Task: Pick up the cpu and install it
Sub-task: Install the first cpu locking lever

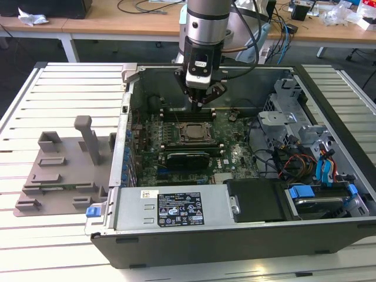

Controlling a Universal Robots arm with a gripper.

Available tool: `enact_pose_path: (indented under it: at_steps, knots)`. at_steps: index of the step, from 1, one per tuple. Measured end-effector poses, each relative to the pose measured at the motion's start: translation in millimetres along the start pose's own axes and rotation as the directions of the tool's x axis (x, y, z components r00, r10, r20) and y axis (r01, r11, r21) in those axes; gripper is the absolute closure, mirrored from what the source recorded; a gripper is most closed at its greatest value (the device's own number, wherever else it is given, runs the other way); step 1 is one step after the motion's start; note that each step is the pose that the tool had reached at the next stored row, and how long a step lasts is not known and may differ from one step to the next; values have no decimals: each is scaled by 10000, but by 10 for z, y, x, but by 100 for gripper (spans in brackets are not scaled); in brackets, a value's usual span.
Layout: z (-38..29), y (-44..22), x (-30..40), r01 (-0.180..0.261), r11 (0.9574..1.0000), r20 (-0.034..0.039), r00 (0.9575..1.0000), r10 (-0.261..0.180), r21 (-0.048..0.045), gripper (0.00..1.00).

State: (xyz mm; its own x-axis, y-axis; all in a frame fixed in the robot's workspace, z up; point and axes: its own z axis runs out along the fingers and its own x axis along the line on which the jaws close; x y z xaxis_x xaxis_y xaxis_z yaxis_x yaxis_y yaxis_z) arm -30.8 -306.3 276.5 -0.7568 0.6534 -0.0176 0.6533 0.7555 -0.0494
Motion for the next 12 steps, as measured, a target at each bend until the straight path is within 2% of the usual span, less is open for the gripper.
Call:
enact_pose_path:
  at_steps: [5, 12]
  knots:
    - [0, 0, 0, 457, 9990, 23, 9990, -457, -7, 89]
    - [0, 0, 0, 1119, 9937, 57, 9937, -1119, -17, 89]
